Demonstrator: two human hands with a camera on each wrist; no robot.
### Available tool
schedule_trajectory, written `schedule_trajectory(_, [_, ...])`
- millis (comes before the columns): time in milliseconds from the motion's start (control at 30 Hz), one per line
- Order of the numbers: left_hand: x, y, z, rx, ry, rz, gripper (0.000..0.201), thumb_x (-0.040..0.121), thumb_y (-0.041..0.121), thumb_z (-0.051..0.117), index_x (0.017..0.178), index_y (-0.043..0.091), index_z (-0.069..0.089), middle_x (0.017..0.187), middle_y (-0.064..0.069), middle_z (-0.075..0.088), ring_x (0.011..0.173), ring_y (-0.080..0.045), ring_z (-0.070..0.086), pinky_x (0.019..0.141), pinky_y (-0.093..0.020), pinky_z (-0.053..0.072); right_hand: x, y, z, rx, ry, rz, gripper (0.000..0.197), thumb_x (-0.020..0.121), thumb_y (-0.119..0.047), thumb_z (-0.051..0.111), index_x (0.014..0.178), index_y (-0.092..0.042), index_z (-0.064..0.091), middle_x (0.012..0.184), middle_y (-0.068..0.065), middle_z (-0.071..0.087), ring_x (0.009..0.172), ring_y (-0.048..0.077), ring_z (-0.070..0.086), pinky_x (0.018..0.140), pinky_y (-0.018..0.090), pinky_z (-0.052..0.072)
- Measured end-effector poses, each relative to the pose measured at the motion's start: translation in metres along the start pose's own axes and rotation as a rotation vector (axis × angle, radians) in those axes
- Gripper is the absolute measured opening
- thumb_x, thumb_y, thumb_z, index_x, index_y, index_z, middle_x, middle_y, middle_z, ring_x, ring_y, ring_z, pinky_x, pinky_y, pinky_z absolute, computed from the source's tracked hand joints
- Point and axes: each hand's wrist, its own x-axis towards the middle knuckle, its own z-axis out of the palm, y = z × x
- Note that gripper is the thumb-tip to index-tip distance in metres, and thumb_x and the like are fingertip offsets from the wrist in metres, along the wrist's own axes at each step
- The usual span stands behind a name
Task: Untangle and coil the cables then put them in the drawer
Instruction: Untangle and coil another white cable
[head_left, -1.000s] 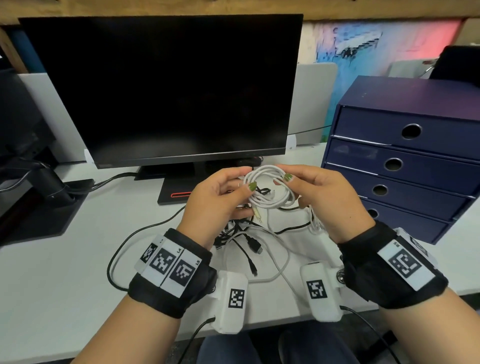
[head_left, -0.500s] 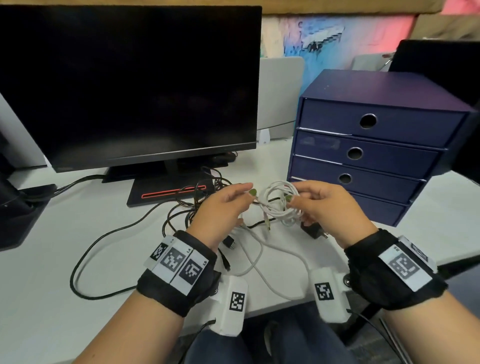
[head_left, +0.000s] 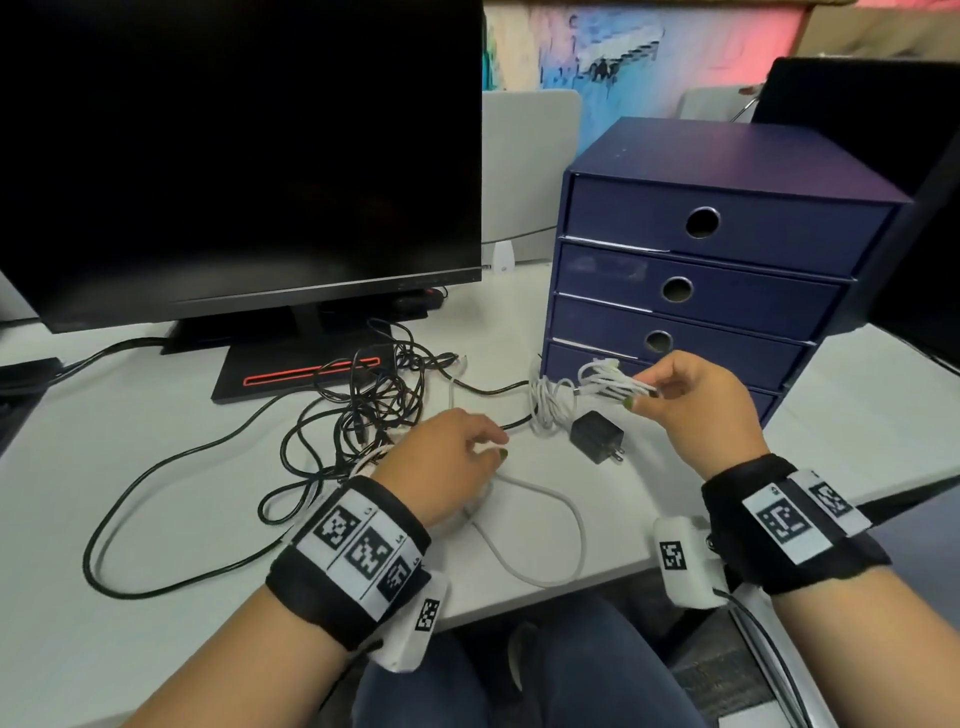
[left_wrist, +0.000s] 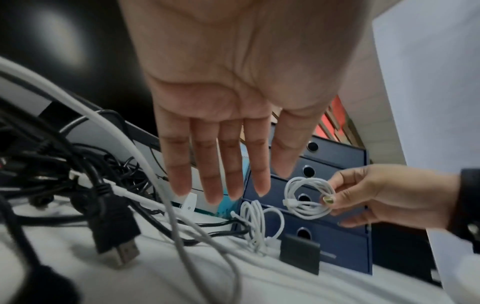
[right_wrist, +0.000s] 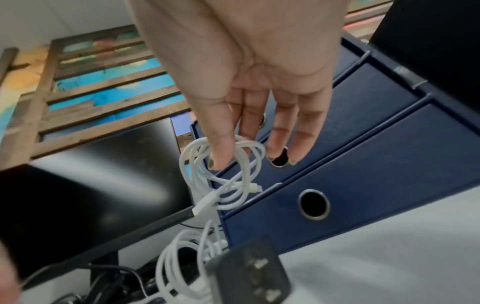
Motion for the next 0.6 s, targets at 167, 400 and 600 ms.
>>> schedule_trajectory(167, [0.0, -0.006, 0.009, 0.3, -0.261, -0.002, 0.032, 0.093, 0.034, 0.054, 0.124, 0.029, 0.061, 0.13, 0.007, 0.054, 0.117, -0.013, 0.051, 0.098, -0.026, 0.04, 0.005, 0.016, 0.006, -0.259, 0.004, -0.035, 0.019, 0.075, -0.011, 0.078, 0.073, -0.021, 0.062, 0.076, -0.01, 0.053, 0.086, 0.026, 0.054, 0.075, 0.035, 0.043])
schedule_trajectory(400, [-0.001, -0.004, 0.008, 0.487, -0.419, -0.025, 0.033, 0.095, 0.042, 0.048, 0.104, 0.014, 0.063, 0.118, -0.005, 0.062, 0.109, -0.022, 0.057, 0.095, -0.037, 0.046, 0.012, 0.015, 0.006, -0.46, -0.153, 0.048, 0.011, 0.076, -0.005, 0.075, 0.077, -0.014, 0.068, 0.092, 0.008, 0.066, 0.078, 0.023, 0.056, 0.069, 0.027, 0.039])
schedule_trajectory(600, [-0.003, -0.007, 0.005, 0.495, -0.42, -0.018, 0.033, 0.095, 0.039, 0.047, 0.08, 0.01, 0.054, 0.083, -0.003, 0.053, 0.083, -0.021, 0.053, 0.075, -0.03, 0.041, 0.009, 0.009, 0.0, -0.635, -0.27, -0.005, 0.019, 0.091, -0.012, 0.058, 0.095, -0.01, 0.076, 0.104, 0.014, 0.068, 0.094, 0.03, 0.063, 0.084, 0.037, 0.051])
